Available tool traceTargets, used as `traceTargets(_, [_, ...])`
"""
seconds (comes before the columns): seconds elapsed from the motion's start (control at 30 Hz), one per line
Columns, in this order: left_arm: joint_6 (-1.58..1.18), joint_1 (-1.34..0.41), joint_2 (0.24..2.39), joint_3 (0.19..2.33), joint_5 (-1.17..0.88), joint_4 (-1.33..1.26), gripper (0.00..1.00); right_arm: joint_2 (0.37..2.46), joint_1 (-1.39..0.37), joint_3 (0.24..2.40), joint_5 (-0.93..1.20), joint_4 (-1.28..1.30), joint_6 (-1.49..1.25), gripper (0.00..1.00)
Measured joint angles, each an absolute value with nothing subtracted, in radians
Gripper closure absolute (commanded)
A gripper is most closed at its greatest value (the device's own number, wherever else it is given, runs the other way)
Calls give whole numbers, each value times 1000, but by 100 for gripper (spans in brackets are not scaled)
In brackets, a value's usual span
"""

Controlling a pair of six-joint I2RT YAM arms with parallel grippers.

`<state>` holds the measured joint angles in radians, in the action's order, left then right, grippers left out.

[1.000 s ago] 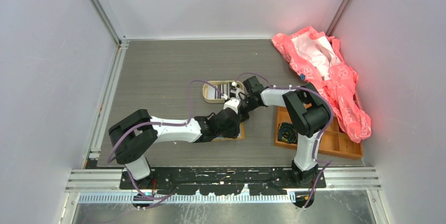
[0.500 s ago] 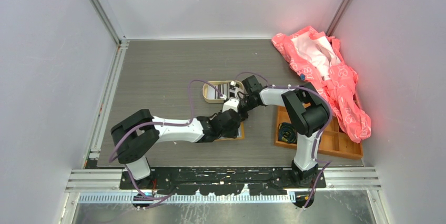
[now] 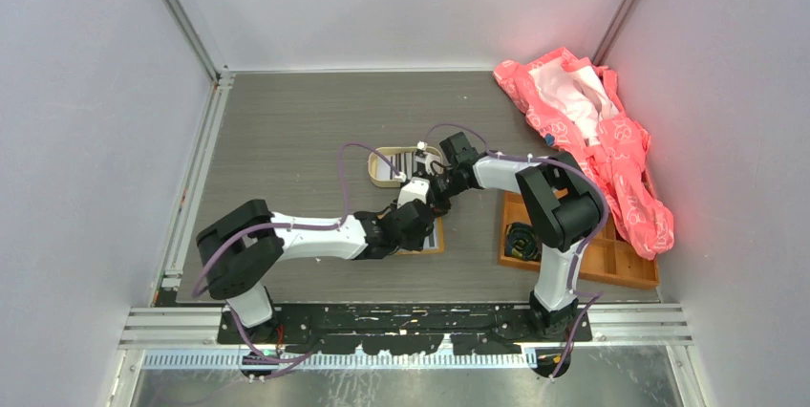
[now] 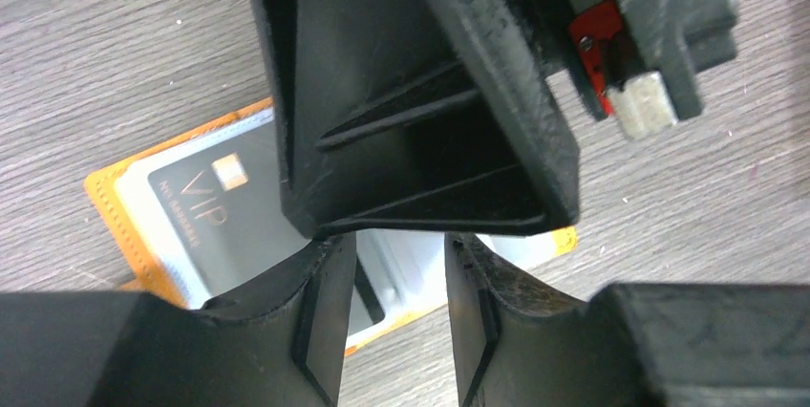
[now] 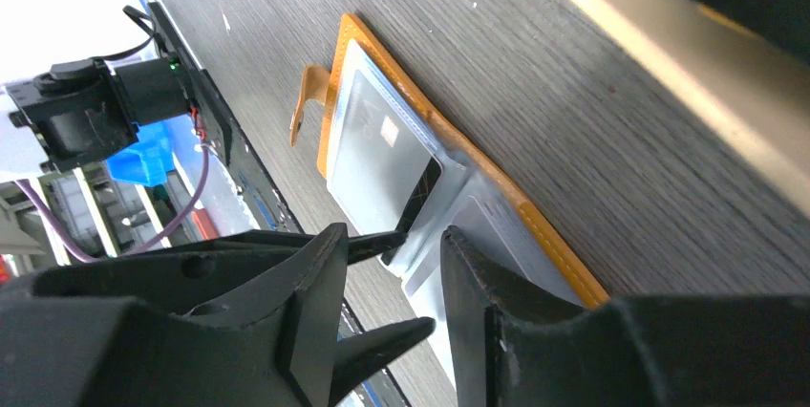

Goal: Put the credit cards into the card holder
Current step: Insert the credit card into the card holder.

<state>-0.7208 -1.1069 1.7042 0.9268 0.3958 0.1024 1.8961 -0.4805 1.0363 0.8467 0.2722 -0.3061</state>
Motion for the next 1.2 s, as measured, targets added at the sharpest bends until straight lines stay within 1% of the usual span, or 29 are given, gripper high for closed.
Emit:
traceTargets(0.13, [-698,-1104,1647,890,389,102,60,1876,-481,1036,838,299,-270,52])
traceTargets(0.27, [-667,-1102,1528,817,370,83,59,1857,-481,1036,833,331,-239,53])
traceTargets(0.5, [-594,-1091,1320,676,311,-19,55,1851,-481,1036,842,347,-205,55])
traceTargets(0.53, [-590,-1090,1305,659,304,-25,51,1851,-482,1036,845,347,-199,55])
traceTargets(0.57, [-586,-1088,1291,642,300,-28,46,1851,-482,1036,848,349,-194,55])
traceTargets(0.7, [-567,-1077,1188,536,290,-53,20,1833,-486,1034,858,356,-171,55])
traceTargets(0.77, [-561,-1074,1109,472,292,-80,11,1810,-488,1034,859,365,-151,54])
traceTargets(0.8, [-562,-1072,1067,439,295,-100,9,1796,-488,1034,861,368,-141,54])
traceTargets(0.87, [-564,-1069,965,363,300,-144,7,1768,-489,1032,864,370,-123,54])
traceTargets(0.97, [-564,-1064,852,283,304,-188,7,1731,-489,1031,866,376,-84,54])
traceTargets(1.1, [-565,-1058,756,236,304,-200,8,1711,-492,1029,862,396,-11,55])
traceTargets(1.2, [-569,-1057,721,215,303,-220,10,1692,-503,1016,847,408,56,57])
